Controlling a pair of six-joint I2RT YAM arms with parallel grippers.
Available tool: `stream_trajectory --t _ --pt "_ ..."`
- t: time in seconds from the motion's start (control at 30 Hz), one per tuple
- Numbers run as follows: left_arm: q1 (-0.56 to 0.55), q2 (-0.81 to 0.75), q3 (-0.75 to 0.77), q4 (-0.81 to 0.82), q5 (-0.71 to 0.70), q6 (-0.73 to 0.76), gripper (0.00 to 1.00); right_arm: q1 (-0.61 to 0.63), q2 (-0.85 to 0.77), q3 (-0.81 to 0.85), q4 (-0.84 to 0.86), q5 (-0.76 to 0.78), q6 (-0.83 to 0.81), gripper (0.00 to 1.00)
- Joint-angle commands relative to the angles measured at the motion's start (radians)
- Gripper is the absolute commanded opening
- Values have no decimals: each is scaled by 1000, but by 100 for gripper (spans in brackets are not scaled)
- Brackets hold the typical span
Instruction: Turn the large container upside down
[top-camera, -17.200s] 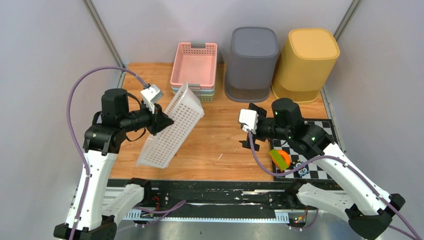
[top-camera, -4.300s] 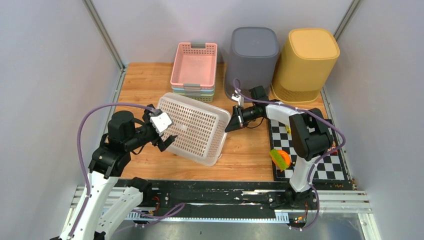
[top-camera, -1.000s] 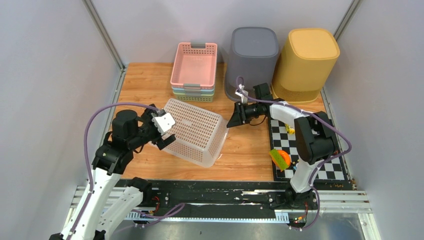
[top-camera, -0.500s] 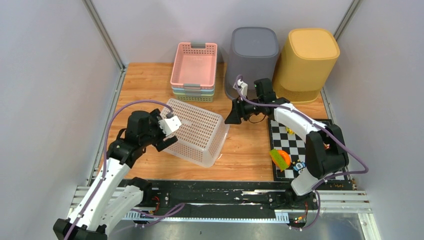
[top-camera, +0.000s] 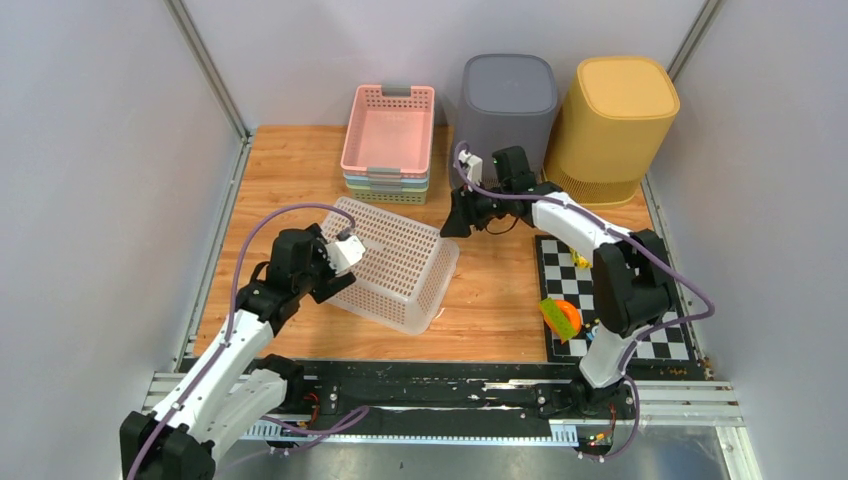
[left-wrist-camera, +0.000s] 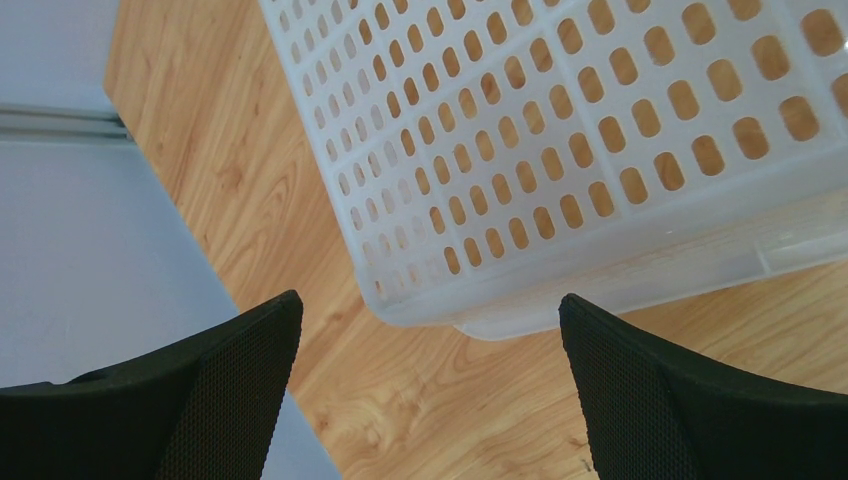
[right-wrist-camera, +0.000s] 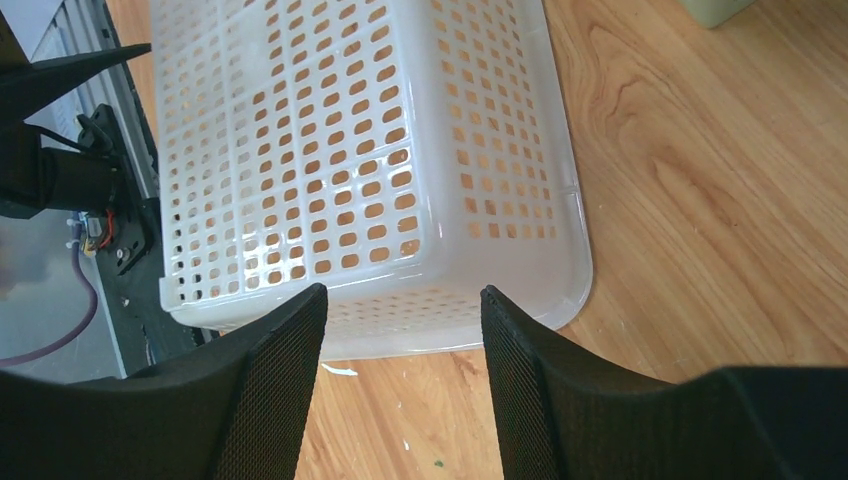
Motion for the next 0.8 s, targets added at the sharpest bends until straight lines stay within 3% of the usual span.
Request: stream_trajectory --t 0.0,0.33,0.77 --pt "6 23 -32 121 -74 9 100 34 70 40 -21 26 -1 61" --pt "5 26 -47 136 -172 -13 100 120 163 81 -25 24 -1 61" --pt "5 -131 -34 -69 -50 -6 100 289 312 285 -53 51 44 61"
